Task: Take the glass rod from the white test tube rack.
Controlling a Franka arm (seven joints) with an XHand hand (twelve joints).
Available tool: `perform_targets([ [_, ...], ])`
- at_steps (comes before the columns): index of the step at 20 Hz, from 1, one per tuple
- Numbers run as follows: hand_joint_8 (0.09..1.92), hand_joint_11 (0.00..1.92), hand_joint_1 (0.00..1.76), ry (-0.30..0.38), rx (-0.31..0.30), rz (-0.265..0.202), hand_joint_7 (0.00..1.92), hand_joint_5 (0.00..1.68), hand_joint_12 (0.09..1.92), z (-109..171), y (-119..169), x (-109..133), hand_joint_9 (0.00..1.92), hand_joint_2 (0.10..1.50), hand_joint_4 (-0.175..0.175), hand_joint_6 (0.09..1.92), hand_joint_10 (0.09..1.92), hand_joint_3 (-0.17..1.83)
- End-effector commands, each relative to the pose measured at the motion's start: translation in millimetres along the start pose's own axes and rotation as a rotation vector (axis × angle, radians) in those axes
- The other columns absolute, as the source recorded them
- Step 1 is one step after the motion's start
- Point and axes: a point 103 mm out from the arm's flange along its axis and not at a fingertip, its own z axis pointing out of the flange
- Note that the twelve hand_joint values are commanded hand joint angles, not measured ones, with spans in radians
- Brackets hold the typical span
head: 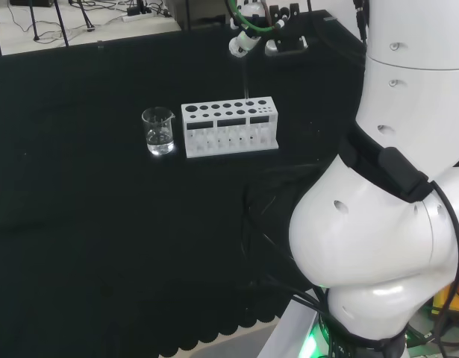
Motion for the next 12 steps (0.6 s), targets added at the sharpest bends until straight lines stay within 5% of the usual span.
perform_targets([
  [1, 0.98, 0.19, 0.59, 0.010, 0.005, -0.004, 0.33, 0.14, 1.39, 8.2, 4.2, -4.3, 0.41, 1.29, -0.175, 0.09, 0.95, -0.17],
  [10, 0.94, 0.49, 0.66, 0.012, -0.002, -0.022, 0.61, 0.36, 1.32, 11.7, 5.3, 0.7, 0.75, 1.29, -0.175, 0.10, 0.90, -0.17],
  [12, 0.92, 0.57, 0.70, 0.010, 0.006, -0.030, 0.70, 0.42, 1.30, 11.8, 5.1, 0.5, 0.87, 1.29, -0.175, 0.26, 0.89, -0.17],
])
